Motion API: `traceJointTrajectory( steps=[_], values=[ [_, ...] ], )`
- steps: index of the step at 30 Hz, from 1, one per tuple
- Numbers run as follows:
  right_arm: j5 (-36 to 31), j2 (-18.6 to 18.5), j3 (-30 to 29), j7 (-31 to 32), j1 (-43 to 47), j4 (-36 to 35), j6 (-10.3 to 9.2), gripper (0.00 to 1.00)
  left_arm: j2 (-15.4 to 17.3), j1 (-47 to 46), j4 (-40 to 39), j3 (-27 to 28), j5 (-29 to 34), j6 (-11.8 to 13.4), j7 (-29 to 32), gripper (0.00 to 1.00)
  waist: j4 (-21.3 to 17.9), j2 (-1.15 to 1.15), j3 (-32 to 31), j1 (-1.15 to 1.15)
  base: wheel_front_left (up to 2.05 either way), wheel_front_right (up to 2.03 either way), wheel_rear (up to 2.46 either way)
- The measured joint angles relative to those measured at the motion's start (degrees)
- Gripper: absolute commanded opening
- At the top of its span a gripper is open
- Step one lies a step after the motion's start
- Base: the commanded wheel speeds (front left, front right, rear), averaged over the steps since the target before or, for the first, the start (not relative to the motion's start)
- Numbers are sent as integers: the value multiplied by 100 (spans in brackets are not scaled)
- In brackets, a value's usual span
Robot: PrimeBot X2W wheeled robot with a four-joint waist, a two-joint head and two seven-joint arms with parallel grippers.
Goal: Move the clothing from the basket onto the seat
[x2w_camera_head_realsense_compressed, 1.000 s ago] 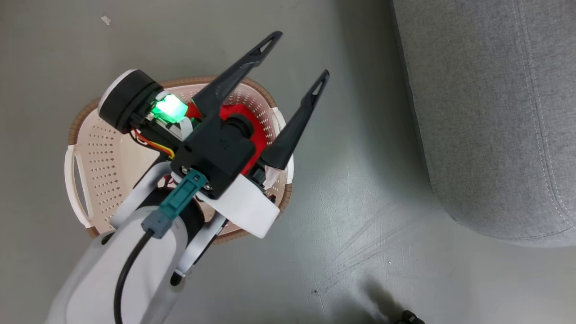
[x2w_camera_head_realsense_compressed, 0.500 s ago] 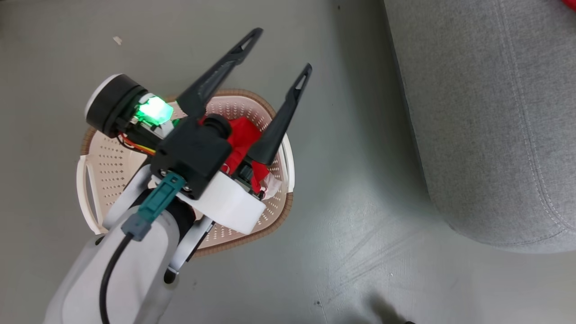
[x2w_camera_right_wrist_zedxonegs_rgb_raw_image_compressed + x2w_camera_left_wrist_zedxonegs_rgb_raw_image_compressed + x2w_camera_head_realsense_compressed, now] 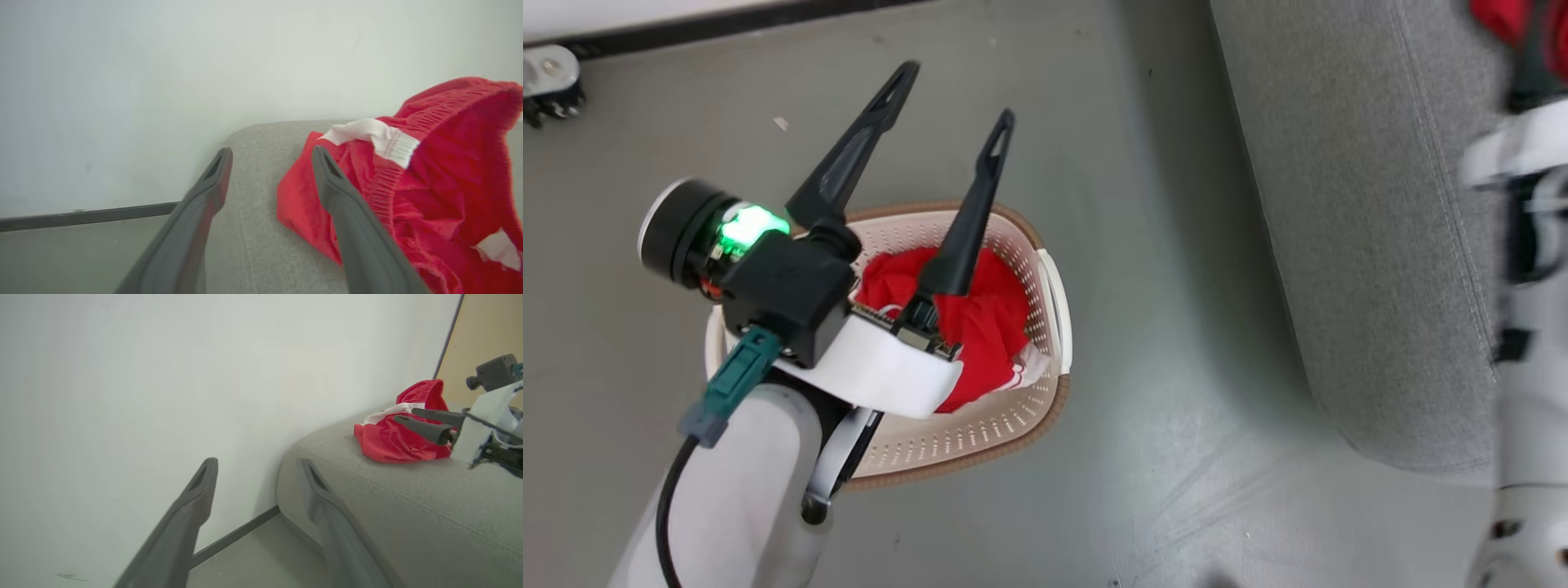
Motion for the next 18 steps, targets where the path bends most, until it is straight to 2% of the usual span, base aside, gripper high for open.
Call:
traceJointTrajectory(
  steps=[3,8,18],
  values=[
    [1,159,427,-1,136,-126,0,100,-7,197,77,135,-58,94,-131,100,49,0,-124,0,0,0,0],
    [7,-155,723,-7,346,-292,0,100,-1,577,240,391,-216,221,-343,100,142,0,-341,0,0,0,0],
    [319,-208,1163,-7,820,-775,0,100,42,1239,608,861,-460,385,-853,100,372,0,-801,0,0,0,0]
  ],
)
